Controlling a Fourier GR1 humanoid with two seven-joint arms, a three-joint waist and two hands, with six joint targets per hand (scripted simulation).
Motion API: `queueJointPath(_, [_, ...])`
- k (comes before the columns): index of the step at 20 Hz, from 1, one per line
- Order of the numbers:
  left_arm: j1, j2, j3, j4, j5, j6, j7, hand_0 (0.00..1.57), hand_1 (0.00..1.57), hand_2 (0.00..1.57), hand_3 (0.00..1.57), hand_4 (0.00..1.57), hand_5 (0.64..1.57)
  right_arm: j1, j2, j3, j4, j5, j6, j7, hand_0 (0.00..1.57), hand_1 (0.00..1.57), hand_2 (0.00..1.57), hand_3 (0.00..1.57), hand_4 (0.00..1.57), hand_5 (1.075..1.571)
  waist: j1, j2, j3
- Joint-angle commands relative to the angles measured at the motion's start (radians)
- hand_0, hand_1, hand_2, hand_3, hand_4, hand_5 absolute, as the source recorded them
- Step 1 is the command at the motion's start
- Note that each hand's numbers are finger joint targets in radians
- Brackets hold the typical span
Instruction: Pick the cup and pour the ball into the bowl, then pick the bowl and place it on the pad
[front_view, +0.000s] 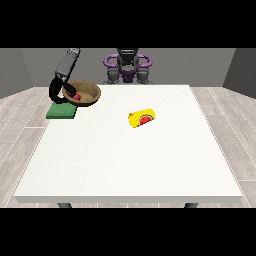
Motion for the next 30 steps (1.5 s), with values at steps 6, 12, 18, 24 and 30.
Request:
queueJointPath(6, [0.002,-0.008,-0.004,-0.088,0.019,0.034,0.011,0.0,0.0,0.0,0.0,0.0,1.534,-0.071,-0.155,-0.147,0.215,-0.091,0.136,-0.144,1.57,1.57,1.57,1.17,1.29,1.534,0.007,0.057,0.0013])
queueJointPath(12, [0.01,0.022,0.008,-0.142,0.033,0.041,0.018,0.0,0.0,0.0,0.0,0.2,1.532,-0.129,-0.229,-0.205,0.337,-0.117,0.178,-0.223,1.57,1.57,1.57,0.78,1.29,1.551,0.049,0.133,0.0015])
queueJointPath(18, [-0.019,0.062,0.033,-0.217,0.104,0.027,0.103,0.0,0.0,0.0,0.0,0.0,1.538,-0.119,-0.28,-0.216,0.454,-0.084,0.194,-0.351,1.57,1.57,1.57,0.21,1.28,1.554,0.059,0.161,0.002])
queueJointPath(24, [-0.006,0.071,0.028,-0.211,0.093,0.075,0.128,0.0,0.0,0.0,0.0,0.0,1.529,-0.161,-0.326,-0.204,0.477,-0.083,0.261,-0.326,1.57,1.57,1.57,0.71,1.26,1.559,0.015,0.115,0.0006])
queueJointPath(30, [0.079,-0.04,-0.027,-0.163,0.044,0.061,0.023,0.0,0.0,0.0,0.0,0.0,1.535,-0.176,-0.238,-0.128,0.423,-0.036,0.19,-0.203,1.57,1.57,1.57,1.3,1.24,1.57,0.039,0.02,-0.0011])
